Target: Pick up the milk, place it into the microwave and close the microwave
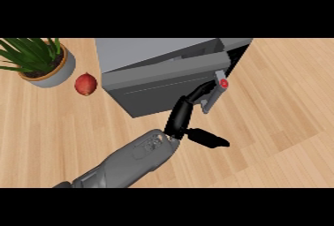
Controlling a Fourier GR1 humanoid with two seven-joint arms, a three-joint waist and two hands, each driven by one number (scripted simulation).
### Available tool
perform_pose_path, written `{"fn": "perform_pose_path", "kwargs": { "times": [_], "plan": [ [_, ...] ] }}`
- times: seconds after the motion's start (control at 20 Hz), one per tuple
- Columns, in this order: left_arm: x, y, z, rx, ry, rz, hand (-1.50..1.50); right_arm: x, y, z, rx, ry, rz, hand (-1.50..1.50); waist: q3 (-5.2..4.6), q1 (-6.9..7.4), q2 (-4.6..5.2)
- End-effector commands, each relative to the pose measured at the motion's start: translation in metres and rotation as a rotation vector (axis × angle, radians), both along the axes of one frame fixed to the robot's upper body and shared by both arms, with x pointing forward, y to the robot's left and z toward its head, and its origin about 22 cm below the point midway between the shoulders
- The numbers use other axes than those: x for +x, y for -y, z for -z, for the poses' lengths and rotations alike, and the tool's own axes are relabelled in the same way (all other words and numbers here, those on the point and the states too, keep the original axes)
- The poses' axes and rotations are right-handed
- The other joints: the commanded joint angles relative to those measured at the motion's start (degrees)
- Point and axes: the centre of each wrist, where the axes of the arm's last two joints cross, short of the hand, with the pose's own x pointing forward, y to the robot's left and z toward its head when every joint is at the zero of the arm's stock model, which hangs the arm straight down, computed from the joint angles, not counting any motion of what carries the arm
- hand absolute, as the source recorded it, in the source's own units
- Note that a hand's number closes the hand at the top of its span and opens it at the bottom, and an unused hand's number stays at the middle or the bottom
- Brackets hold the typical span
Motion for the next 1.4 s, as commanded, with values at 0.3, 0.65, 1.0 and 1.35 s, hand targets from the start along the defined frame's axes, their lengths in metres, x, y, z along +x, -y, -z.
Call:
{"fn": "perform_pose_path", "kwargs": {
  "times": [0.3,0.65,1.0,1.35],
  "plan": [
    [0.022,0.010,-0.029,-0.042,0.071,-0.028,-1.50,0.006,0.006,-0.013,-0.012,0.003,-0.021,-1.50,-0.05,-1.03,-0.02],
    [0.027,0.011,-0.032,-0.045,0.079,-0.031,-1.50,0.011,0.007,-0.019,-0.021,0.002,-0.048,-1.50,-0.04,-1.48,0.18],
    [0.032,0.011,-0.034,-0.047,0.073,-0.035,-1.50,0.014,0.007,-0.023,-0.010,-0.002,-0.077,-1.50,0.03,-1.63,0.31],
    [0.035,0.011,-0.035,-0.054,0.072,-0.037,-1.50,0.016,0.009,-0.026,-0.002,-0.001,-0.092,-1.50,0.10,-2.38,0.34]
  ]
}}
